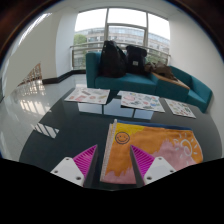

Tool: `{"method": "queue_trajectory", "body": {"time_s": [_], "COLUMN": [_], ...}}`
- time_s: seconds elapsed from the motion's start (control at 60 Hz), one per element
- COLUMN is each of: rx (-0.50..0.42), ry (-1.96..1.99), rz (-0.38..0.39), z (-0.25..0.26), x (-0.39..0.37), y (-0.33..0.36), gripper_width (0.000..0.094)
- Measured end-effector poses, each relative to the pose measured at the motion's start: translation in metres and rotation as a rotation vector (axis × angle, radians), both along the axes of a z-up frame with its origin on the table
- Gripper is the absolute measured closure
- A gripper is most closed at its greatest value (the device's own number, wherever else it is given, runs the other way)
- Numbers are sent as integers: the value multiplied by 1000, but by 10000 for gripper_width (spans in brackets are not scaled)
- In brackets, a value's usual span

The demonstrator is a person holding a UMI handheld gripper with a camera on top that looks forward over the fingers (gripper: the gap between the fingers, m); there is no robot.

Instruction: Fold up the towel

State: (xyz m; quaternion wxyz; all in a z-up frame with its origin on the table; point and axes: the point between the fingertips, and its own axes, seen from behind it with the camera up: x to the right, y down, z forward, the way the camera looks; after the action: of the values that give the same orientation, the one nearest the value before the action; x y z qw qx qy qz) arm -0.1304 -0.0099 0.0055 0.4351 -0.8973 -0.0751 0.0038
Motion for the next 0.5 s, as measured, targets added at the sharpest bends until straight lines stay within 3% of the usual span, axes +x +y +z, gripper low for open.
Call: {"method": "queue_trajectory", "body": {"time_s": [0.05,0.183,0.217,0.25,0.5], "rx": [-43,-48,-51,-52,-70], "ry": [-4,-2,-12,-40,3], "rz": [-7,-17,-16,-30,4], "z": [-9,-14,-11,-14,-8], "x": [1,1,4,15,10], "y": [-4,13,2,10,10], "gripper_width": [387,631,717,906,909]}}
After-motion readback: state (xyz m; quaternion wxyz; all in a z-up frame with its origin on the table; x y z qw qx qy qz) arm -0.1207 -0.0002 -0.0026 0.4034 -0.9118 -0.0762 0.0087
